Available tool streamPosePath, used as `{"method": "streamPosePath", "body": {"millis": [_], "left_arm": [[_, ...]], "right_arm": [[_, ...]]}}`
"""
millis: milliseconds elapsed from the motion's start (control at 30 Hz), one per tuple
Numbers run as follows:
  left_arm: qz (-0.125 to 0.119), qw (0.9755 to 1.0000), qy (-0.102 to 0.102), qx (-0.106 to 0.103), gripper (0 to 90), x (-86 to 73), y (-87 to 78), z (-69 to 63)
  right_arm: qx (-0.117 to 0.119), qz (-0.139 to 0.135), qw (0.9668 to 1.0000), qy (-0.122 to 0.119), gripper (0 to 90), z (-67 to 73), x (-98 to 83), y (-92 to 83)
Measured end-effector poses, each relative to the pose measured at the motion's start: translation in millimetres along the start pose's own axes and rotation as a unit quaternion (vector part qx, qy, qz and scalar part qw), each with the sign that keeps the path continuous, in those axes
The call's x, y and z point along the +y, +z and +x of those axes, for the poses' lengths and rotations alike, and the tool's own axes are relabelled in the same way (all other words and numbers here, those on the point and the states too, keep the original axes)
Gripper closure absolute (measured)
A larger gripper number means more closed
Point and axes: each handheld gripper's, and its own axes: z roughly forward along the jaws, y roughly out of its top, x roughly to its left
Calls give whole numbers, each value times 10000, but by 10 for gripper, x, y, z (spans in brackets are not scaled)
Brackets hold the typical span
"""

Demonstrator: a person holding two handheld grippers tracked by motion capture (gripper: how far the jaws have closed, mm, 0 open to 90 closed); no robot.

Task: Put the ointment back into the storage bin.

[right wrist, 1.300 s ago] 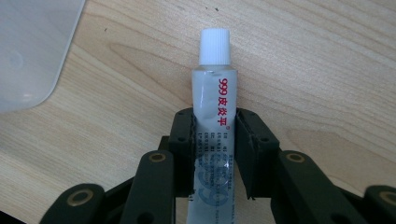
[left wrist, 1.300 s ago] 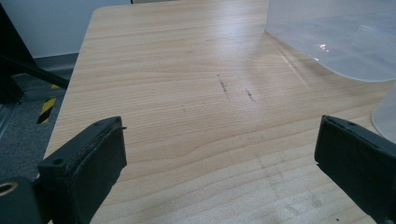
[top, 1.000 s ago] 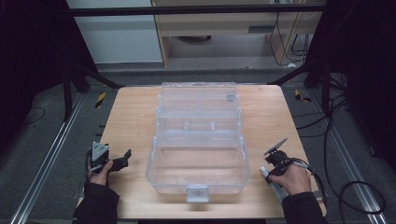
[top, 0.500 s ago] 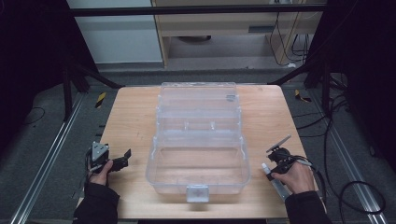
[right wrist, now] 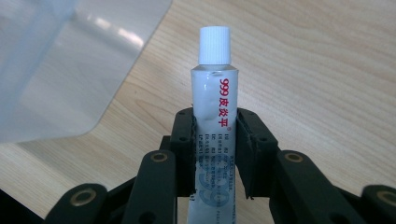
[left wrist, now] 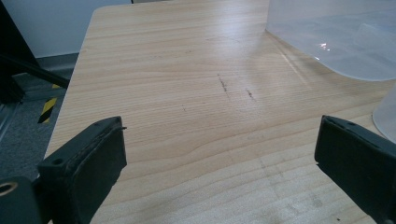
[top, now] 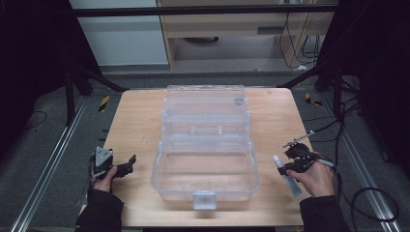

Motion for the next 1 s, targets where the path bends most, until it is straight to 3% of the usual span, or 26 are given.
{"method": "streamPosePath", "body": {"millis": [67,367,600,767,1000], "left_arm": [[-7,10000,-2,-5,16,0,0,1],[1,10000,4,-9,16,0,0,1],[-3,10000,-4,-11,16,0,1,1],[0,10000,4,-11,16,0,0,1],[-7,10000,-12,-15,16,-1,1,2]], "right_arm": [[36,-43,10000,-17,700,11,26,-46],[123,-380,9980,-494,699,61,197,-322],[272,-627,9956,-646,699,118,315,-512],[338,-716,9926,-925,699,190,398,-630],[480,-751,9858,-1425,699,332,530,-744]]}}
